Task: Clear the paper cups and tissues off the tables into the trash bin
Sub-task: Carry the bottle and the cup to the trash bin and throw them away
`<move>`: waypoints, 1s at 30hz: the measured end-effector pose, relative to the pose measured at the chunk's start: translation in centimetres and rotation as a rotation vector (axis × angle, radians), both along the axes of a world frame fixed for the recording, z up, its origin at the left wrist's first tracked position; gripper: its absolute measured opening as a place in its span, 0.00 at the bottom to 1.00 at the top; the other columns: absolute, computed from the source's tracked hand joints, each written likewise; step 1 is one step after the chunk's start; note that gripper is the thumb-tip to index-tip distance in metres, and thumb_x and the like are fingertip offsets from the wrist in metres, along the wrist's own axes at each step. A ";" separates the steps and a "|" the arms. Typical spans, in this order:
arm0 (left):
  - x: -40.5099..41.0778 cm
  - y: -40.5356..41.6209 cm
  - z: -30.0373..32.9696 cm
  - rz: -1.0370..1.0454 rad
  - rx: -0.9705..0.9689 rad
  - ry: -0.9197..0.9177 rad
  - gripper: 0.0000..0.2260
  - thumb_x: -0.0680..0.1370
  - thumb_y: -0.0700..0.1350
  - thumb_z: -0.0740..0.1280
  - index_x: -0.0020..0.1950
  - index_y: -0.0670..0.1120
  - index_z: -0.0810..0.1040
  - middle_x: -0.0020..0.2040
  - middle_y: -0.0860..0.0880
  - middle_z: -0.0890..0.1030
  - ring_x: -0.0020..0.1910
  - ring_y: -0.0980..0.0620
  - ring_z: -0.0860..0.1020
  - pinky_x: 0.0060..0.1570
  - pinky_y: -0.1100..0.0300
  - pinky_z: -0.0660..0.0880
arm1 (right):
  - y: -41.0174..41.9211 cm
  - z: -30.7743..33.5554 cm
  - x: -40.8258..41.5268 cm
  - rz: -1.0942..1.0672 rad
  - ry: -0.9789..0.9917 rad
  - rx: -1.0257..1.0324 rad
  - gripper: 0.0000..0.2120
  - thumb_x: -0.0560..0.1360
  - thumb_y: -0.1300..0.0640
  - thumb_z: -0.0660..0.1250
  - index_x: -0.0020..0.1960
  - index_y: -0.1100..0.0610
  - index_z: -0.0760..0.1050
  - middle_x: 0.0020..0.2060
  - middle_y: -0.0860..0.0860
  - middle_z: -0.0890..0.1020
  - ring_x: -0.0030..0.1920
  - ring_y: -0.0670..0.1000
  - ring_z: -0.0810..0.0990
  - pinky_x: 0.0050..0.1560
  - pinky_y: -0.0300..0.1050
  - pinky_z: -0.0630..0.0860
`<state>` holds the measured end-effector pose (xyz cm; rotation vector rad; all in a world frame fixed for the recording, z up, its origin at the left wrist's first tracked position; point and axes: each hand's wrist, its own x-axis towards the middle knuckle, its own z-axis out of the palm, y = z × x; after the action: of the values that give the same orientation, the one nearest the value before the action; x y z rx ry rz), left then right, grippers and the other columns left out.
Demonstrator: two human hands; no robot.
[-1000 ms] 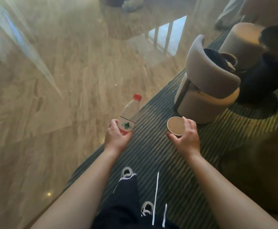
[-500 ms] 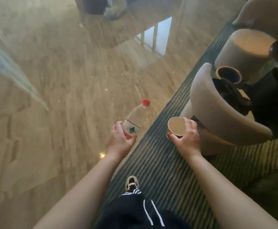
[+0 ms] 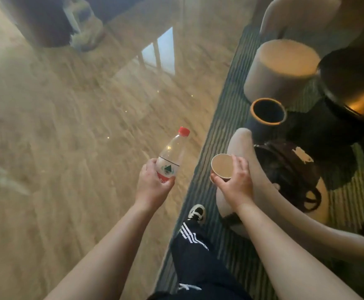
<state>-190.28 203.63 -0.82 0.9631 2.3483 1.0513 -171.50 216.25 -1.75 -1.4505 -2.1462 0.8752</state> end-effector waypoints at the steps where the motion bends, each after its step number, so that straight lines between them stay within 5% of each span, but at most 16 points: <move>1: -1.3 2.9 -0.1 -0.019 -0.005 0.004 0.20 0.69 0.49 0.74 0.54 0.54 0.68 0.49 0.53 0.72 0.48 0.54 0.73 0.47 0.59 0.74 | 3.2 0.0 -1.3 -0.012 0.008 -0.003 0.39 0.69 0.49 0.74 0.73 0.59 0.60 0.69 0.54 0.66 0.67 0.55 0.68 0.67 0.50 0.69; 6: -6.1 17.7 0.5 -0.142 -0.069 -0.003 0.19 0.68 0.45 0.74 0.55 0.49 0.71 0.50 0.49 0.74 0.49 0.51 0.74 0.50 0.55 0.75 | 17.7 1.3 -5.7 -0.088 -0.001 -0.007 0.38 0.69 0.48 0.73 0.72 0.59 0.61 0.68 0.55 0.66 0.67 0.56 0.69 0.66 0.53 0.69; 9: -7.4 25.8 1.1 -0.185 -0.063 -0.047 0.18 0.68 0.45 0.74 0.52 0.51 0.70 0.49 0.50 0.74 0.47 0.53 0.74 0.45 0.61 0.72 | 24.4 1.9 -6.5 -0.142 0.010 -0.026 0.38 0.69 0.48 0.73 0.72 0.59 0.60 0.67 0.54 0.66 0.65 0.55 0.69 0.64 0.50 0.71; 21: -12.5 54.4 -1.9 -0.479 -0.176 -0.076 0.19 0.68 0.47 0.73 0.54 0.50 0.69 0.49 0.51 0.73 0.49 0.52 0.74 0.50 0.53 0.76 | 43.6 -2.7 -8.6 -0.513 0.005 -0.049 0.37 0.68 0.46 0.73 0.71 0.55 0.61 0.65 0.52 0.67 0.61 0.52 0.72 0.57 0.46 0.75; 27: -15.6 70.6 -3.6 -0.777 -0.230 -0.032 0.21 0.67 0.52 0.73 0.55 0.56 0.67 0.48 0.58 0.72 0.42 0.61 0.74 0.36 0.66 0.69 | 53.4 -4.4 -11.9 -0.789 -0.012 -0.047 0.36 0.67 0.47 0.75 0.68 0.55 0.63 0.62 0.52 0.69 0.58 0.52 0.73 0.47 0.40 0.69; 30: -16.1 77.9 -3.7 -0.874 -0.275 -0.047 0.21 0.67 0.54 0.72 0.55 0.56 0.67 0.47 0.57 0.74 0.39 0.60 0.77 0.36 0.61 0.75 | 57.0 -4.4 -12.5 -0.895 -0.020 -0.054 0.35 0.66 0.48 0.76 0.68 0.55 0.64 0.62 0.53 0.70 0.58 0.52 0.73 0.47 0.40 0.70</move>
<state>-206.41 281.51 -4.54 1.5886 1.6502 0.3804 -184.01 273.29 -6.13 -2.1511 -1.2273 0.5582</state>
